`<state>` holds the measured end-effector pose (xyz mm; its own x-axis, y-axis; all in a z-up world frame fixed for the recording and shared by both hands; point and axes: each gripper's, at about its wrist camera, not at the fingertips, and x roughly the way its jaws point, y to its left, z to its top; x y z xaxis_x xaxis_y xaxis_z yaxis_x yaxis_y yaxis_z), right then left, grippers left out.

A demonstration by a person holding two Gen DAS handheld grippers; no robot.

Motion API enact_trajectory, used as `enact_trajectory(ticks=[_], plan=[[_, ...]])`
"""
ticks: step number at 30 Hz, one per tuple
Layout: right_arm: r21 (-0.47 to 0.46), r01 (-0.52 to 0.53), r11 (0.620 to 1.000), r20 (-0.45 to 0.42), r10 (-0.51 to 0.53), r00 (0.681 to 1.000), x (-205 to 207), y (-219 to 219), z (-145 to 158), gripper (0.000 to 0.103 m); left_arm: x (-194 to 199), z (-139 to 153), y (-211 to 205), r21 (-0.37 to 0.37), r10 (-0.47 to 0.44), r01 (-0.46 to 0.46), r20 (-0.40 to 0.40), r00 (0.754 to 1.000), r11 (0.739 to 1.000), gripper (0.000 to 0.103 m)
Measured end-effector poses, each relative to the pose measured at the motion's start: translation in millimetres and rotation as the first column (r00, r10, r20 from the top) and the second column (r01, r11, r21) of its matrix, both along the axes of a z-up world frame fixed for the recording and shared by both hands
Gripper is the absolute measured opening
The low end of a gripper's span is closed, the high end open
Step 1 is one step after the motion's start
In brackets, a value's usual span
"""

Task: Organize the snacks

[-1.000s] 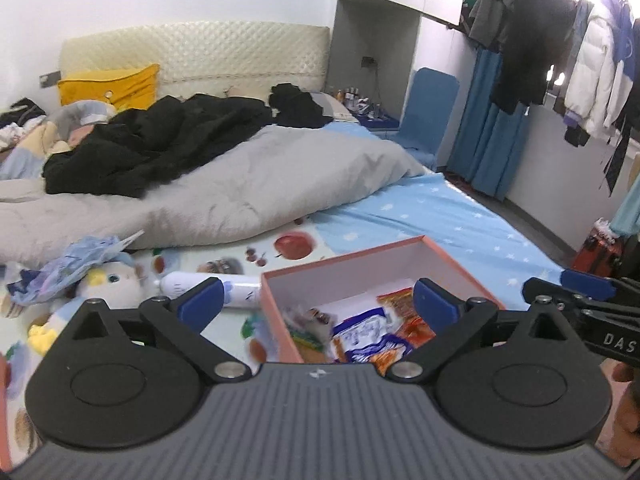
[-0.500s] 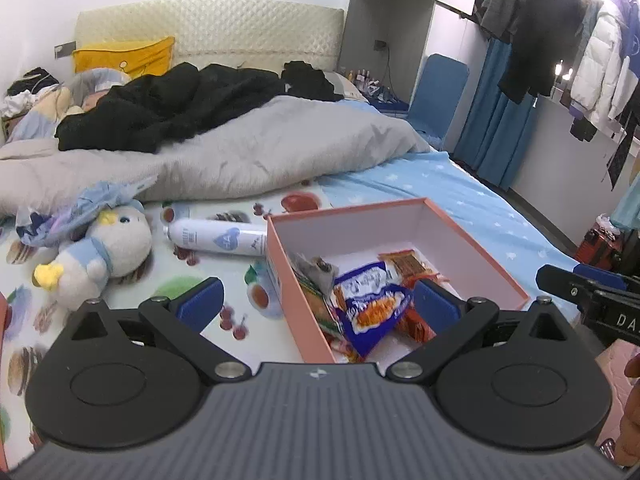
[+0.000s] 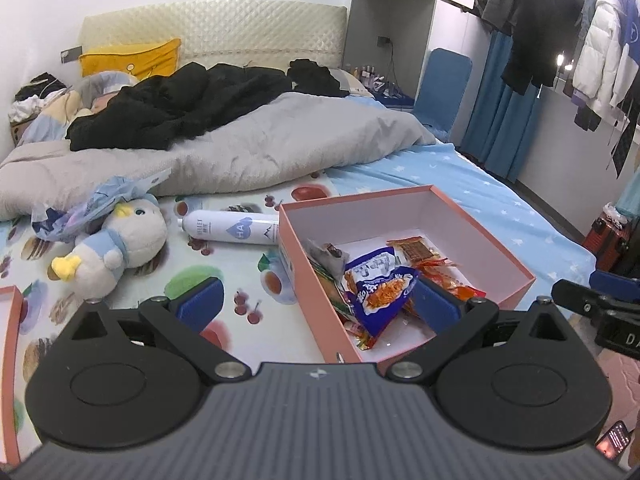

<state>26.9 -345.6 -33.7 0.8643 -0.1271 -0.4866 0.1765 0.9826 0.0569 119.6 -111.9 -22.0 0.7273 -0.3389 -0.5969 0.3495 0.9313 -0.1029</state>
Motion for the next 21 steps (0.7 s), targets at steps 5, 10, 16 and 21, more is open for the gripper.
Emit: enact_trajectory(ticks=[5, 10, 16, 21], plan=[[0.009, 0.0, 1.0, -0.006, 0.0, 1.0, -0.5, -1.7, -1.9, 0.071, -3.6, -1.3, -1.4, 0.004, -0.001, 0.001, -0.009, 1.0, 1.0, 0.102], [0.015, 0.003, 1.0, 0.0, -0.003, 1.0, -0.4, -1.4, -1.6, 0.071, -6.5, -1.7, -2.8, 0.003, 0.004, -0.004, -0.012, 1.0, 1.0, 0.102], [0.017, 0.001, 1.0, 0.002, -0.001, 1.0, -1.7, -0.8, -2.6, 0.071, -6.3, -1.6, -3.4, 0.002, 0.004, -0.004, -0.016, 1.0, 1.0, 0.102], [0.02, 0.001, 1.0, 0.0, -0.001, 1.0, -1.1, -1.2, -2.8, 0.071, -7.9, -3.4, -4.3, 0.002, 0.006, -0.006, -0.024, 1.0, 1.0, 0.102]])
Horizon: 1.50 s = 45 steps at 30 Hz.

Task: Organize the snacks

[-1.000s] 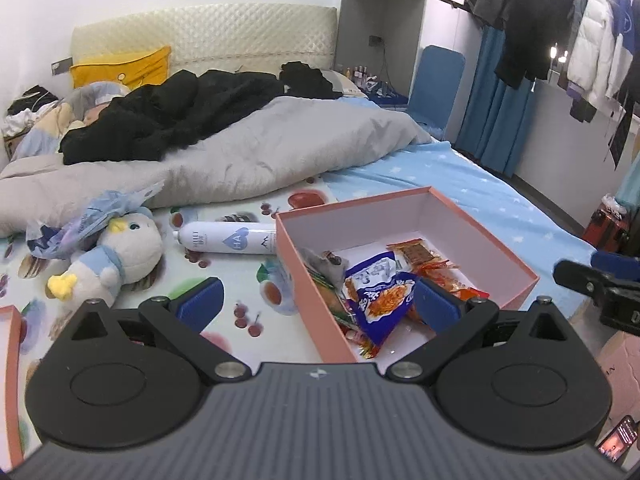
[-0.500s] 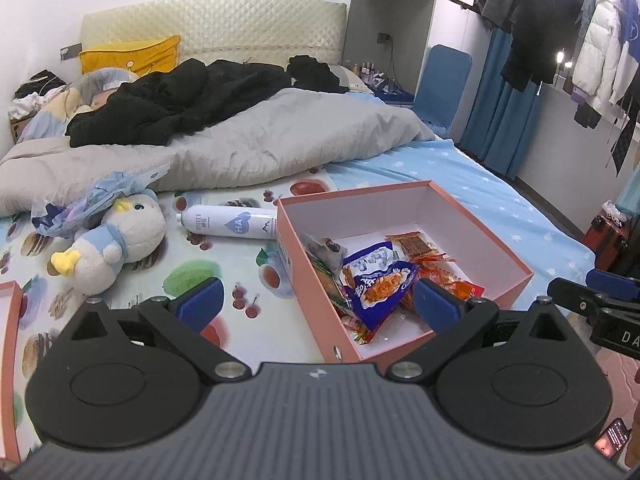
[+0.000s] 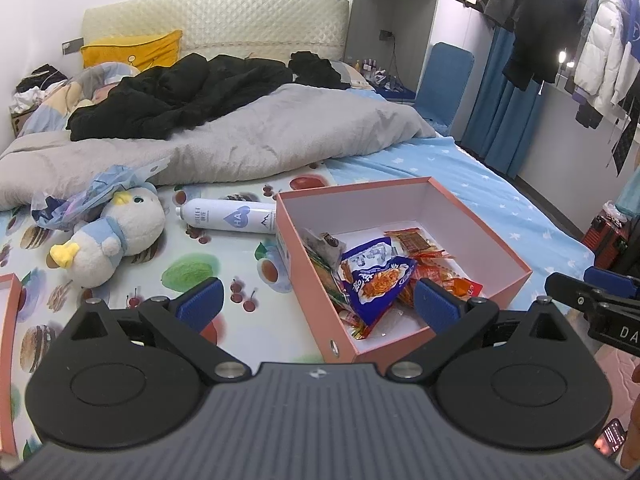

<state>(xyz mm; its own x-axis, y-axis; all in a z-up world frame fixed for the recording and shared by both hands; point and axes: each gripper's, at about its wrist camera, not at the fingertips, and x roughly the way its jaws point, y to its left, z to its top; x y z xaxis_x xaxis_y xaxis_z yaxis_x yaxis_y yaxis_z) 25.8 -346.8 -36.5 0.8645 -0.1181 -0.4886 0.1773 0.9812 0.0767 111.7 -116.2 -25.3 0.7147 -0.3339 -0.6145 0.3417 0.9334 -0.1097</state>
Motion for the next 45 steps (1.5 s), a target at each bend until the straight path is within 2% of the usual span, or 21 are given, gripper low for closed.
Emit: enact_trajectory(ticks=[3, 4, 5, 6, 7, 30, 38, 45], plan=[[0.007, -0.01, 1.0, 0.003, 0.01, 1.0, 0.1, -0.3, 0.1, 0.071, 0.3, 0.3, 0.0, -0.002, -0.001, 0.001, 0.002, 1.0, 1.0, 0.102], [0.009, -0.016, 1.0, 0.004, 0.016, 1.0, 0.3, -0.7, 0.1, 0.074, 0.1, 0.3, -0.2, -0.003, -0.002, 0.002, 0.004, 1.0, 1.0, 0.102], [0.016, -0.022, 1.0, 0.004, 0.022, 1.0, 0.6, -1.9, -0.2, 0.081, 0.1, 0.5, -0.8, -0.002, -0.003, 0.003, 0.005, 1.0, 1.0, 0.102], [0.027, -0.023, 0.999, 0.006, 0.023, 1.0, 0.4, -3.2, -0.5, 0.095, -0.4, 0.5, 0.0, -0.002, -0.003, 0.003, 0.007, 1.0, 1.0, 0.102], [0.039, -0.024, 0.999, 0.01, 0.023, 1.0, 0.3, -4.5, -0.9, 0.103, -0.3, 0.8, 0.1, -0.002, -0.003, 0.003, 0.008, 1.0, 1.0, 0.102], [0.058, -0.031, 0.998, 0.0, 0.031, 1.0, 1.7, -4.5, -1.3, 0.103, -3.9, 5.3, 0.9, -0.01, 0.01, -0.009, 0.024, 1.0, 1.0, 0.103], [0.05, -0.022, 0.999, 0.0, 0.022, 1.0, 2.7, -3.6, -1.8, 0.103, -2.8, 5.0, 5.0, -0.038, 0.023, -0.023, 0.008, 1.0, 0.999, 0.103], [0.052, -0.021, 0.998, -0.002, 0.021, 1.0, 3.0, -4.4, -2.2, 0.103, -2.7, 3.5, 2.0, -0.028, 0.011, -0.011, 0.004, 1.0, 1.0, 0.103]])
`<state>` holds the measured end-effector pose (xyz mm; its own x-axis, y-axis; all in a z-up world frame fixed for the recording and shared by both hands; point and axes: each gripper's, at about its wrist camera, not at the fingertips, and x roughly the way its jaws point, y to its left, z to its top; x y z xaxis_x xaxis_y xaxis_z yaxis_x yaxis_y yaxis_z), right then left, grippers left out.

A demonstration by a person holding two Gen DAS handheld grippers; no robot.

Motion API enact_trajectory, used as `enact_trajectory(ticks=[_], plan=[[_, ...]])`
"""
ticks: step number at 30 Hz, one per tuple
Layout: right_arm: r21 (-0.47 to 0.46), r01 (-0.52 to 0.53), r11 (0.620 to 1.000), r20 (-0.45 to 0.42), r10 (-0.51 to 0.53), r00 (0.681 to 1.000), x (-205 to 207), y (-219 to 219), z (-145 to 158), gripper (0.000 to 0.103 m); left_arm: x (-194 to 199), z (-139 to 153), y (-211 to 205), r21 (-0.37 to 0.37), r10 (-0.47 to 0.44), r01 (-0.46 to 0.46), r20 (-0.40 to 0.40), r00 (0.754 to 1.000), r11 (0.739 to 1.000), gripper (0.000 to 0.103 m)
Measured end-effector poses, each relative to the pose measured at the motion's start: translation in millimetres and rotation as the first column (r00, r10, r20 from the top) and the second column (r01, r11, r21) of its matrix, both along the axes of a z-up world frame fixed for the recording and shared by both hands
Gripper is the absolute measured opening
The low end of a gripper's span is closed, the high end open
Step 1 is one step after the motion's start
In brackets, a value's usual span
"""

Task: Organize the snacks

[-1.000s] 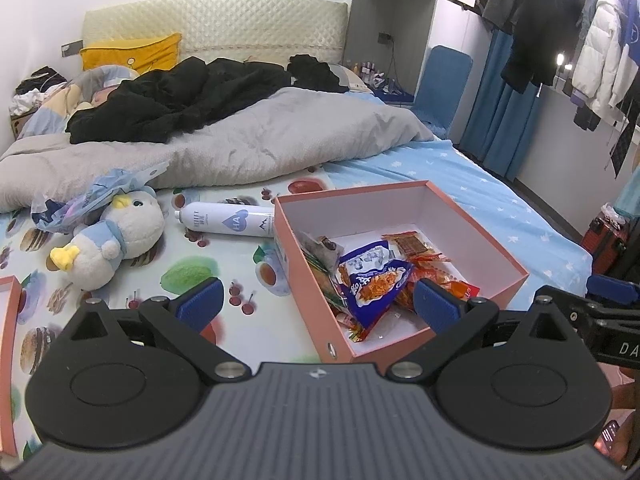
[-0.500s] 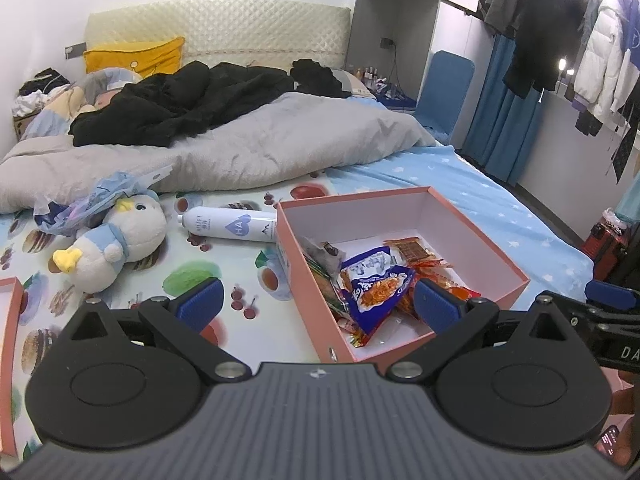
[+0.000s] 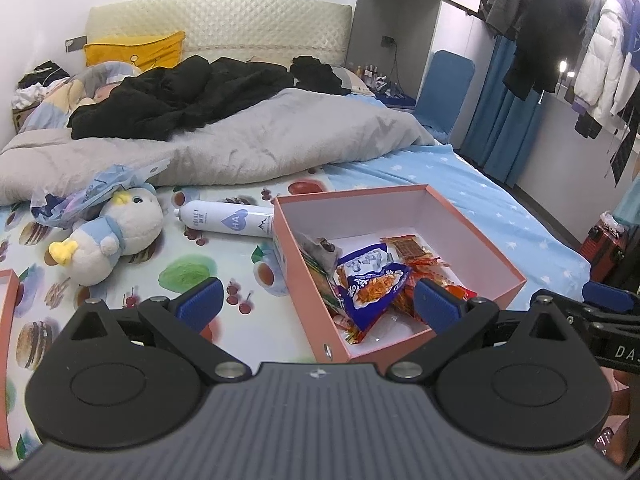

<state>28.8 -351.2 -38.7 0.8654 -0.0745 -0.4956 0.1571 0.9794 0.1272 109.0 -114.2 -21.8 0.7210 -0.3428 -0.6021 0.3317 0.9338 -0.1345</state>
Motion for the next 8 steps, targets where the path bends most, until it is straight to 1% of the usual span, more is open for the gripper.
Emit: enact_trajectory(ticks=[8], plan=[[0.006, -0.001, 1.0, -0.003, 0.001, 1.0, 0.1, -2.8, -2.0, 0.103, 0.6, -0.2, 0.0, 0.001, 0.0, 0.0, -0.002, 1.0, 1.0, 0.103]])
